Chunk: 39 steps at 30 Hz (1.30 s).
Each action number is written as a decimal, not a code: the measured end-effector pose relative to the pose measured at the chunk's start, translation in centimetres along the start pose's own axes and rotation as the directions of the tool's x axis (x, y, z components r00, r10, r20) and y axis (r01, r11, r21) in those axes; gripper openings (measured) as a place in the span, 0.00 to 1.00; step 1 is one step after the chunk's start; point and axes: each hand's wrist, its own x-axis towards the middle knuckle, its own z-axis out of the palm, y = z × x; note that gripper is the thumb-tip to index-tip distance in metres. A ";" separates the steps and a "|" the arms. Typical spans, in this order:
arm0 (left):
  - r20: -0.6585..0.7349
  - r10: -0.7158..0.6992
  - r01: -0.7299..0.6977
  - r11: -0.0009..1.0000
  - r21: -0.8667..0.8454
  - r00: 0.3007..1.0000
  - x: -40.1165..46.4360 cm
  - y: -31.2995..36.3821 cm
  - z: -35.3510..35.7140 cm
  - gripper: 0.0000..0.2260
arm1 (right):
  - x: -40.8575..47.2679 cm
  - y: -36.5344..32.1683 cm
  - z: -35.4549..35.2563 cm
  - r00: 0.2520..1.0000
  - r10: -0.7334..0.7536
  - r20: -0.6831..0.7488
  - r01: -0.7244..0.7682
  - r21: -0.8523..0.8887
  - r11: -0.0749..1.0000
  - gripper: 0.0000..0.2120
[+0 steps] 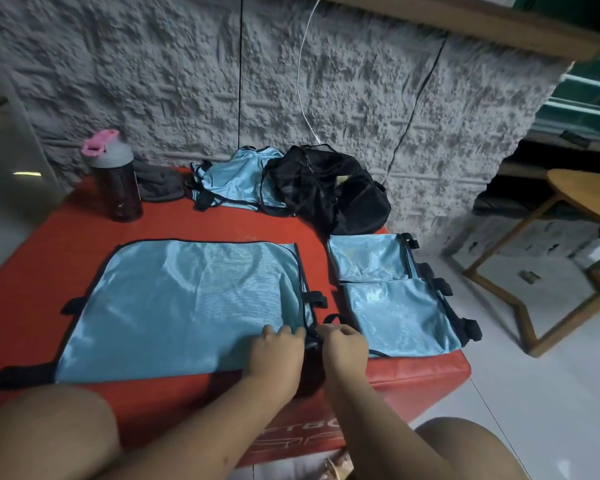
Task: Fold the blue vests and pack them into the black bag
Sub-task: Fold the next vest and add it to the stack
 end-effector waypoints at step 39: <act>0.088 -0.460 0.468 0.870 -0.152 0.884 1.2 -18.8 -0.5 0.42 | 4.3 -0.9 8.4 0.695 -0.390 0.604 0.663 -0.748 0.024 0.40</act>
